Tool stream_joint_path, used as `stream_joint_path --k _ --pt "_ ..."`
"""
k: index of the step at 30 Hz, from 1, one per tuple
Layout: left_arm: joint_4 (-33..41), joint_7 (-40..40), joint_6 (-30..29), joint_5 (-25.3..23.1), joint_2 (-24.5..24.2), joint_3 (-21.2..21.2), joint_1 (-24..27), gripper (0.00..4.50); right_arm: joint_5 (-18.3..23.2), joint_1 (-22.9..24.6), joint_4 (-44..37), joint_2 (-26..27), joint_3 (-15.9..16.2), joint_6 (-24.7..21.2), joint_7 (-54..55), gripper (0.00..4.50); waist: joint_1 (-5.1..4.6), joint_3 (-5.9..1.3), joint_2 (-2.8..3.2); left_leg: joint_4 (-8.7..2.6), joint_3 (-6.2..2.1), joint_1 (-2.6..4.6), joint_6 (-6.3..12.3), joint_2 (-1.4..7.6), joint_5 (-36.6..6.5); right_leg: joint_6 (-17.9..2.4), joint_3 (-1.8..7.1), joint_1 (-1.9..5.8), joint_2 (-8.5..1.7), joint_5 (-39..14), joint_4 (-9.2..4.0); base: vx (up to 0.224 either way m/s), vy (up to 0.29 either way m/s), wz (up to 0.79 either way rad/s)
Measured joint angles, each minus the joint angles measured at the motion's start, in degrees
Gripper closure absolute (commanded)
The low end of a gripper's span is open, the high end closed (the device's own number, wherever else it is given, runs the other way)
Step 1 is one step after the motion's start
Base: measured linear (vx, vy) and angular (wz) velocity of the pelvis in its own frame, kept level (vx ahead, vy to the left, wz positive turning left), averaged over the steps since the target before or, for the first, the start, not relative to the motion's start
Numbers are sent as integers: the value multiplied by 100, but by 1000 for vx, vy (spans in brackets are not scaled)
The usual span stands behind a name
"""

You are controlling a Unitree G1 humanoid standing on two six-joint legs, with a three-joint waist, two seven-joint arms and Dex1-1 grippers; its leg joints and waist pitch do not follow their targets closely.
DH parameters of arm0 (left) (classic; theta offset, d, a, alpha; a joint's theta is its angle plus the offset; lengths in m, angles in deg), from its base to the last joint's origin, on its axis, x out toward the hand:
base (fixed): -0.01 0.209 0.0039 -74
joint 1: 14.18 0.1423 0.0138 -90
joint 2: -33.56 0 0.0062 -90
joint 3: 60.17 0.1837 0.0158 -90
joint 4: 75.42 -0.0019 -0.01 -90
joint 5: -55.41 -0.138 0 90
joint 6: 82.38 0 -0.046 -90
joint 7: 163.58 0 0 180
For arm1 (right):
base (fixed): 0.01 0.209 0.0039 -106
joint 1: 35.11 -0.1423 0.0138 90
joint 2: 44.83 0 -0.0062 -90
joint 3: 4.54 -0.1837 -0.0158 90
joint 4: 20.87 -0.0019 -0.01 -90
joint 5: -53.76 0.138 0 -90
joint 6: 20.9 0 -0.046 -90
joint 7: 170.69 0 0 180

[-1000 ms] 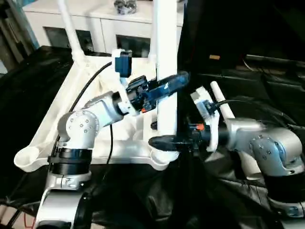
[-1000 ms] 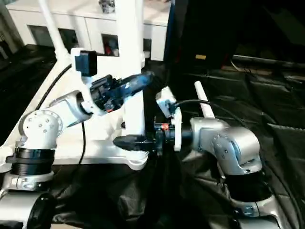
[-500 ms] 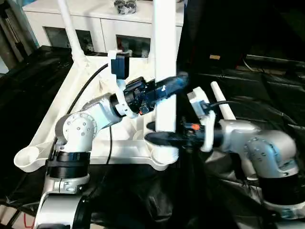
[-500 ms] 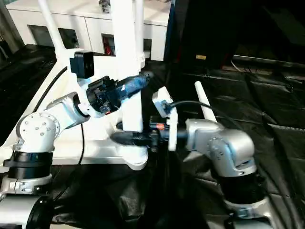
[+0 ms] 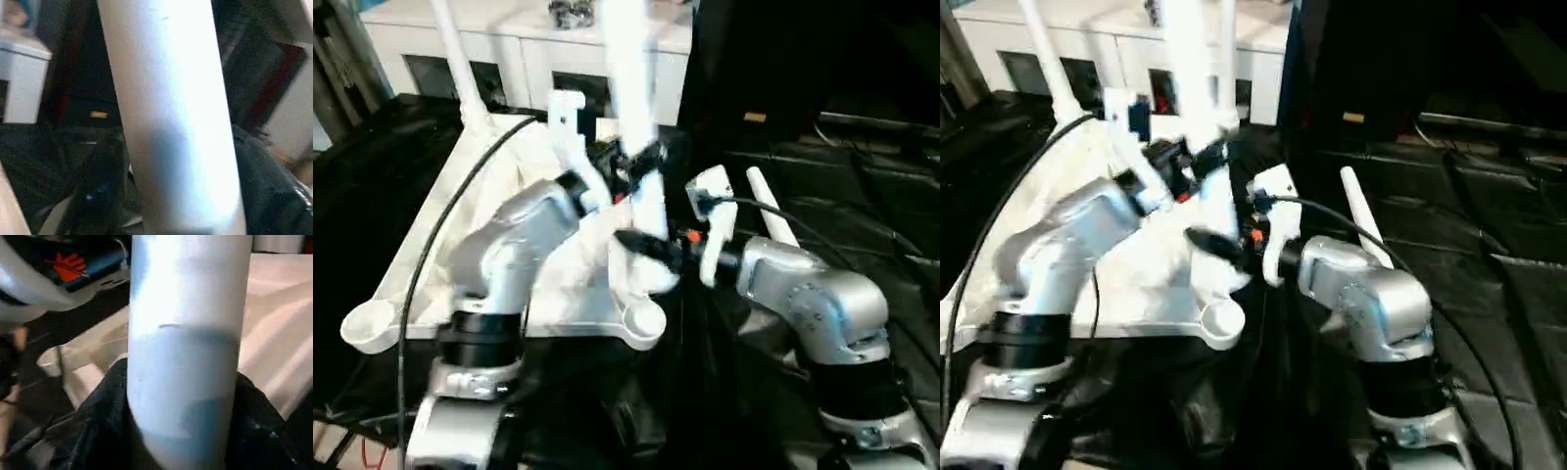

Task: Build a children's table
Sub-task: Pick table leg

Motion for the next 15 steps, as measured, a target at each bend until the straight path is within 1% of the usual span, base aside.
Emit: stream_joint_path --k 1,2,6,7,8,10,12,13,15 --pt "-1 -71 9 -22 43 -1 0 182 -49 0 3 8 19 24 44 253 0 0 0 0 0 -1 0 0 0 1 0 0 0 0 -1 0 0 0" --pt "-5 -159 29 -43 83 -4 0 204 -103 0 5 30 39 48 105 253 -2 0 0 0 0 -3 0 0 0 1 -1 -1 0 0 -3 0 0 0" --pt "-11 -218 105 84 183 -128 1 217 -241 -35 3 100 122 204 294 253 -11 0 0 -2 0 -4 1 0 -1 1 -1 -4 0 -1 -3 0 0 0" --pt "-13 -219 108 114 207 -167 1 232 -284 -36 3 123 139 240 322 253 -9 0 4 -1 0 -5 1 0 -1 1 -1 -4 0 -1 -3 0 0 0" --pt "-14 -221 108 138 222 -189 1 236 -298 -36 3 131 144 259 331 253 -9 1 6 -1 0 -5 1 0 -1 1 -1 -4 0 -1 -4 0 0 0" --pt "-14 -205 99 211 250 -233 4 243 -289 -37 3 143 134 273 339 184 -5 1 6 -1 0 -4 1 0 -1 1 -1 -3 0 -1 -4 0 0 0" --pt "9 -22 66 326 195 -236 53 250 -193 -37 2 136 81 247 241 182 -6 0 7 -1 0 -4 1 0 -1 1 0 -2 0 -1 -5 0 0 0" --pt "35 94 44 378 162 -226 88 251 -109 -36 1 119 75 224 170 164 -6 1 8 -1 -1 -4 1 0 -1 1 -1 -3 0 -1 -4 0 0 0" --pt "86 420 -47 492 52 -189 176 254 61 -39 -21 -21 35 129 -77 143 -3 0 12 -1 0 -4 1 0 -1 1 -1 -2 0 0 -4 0 0 0"
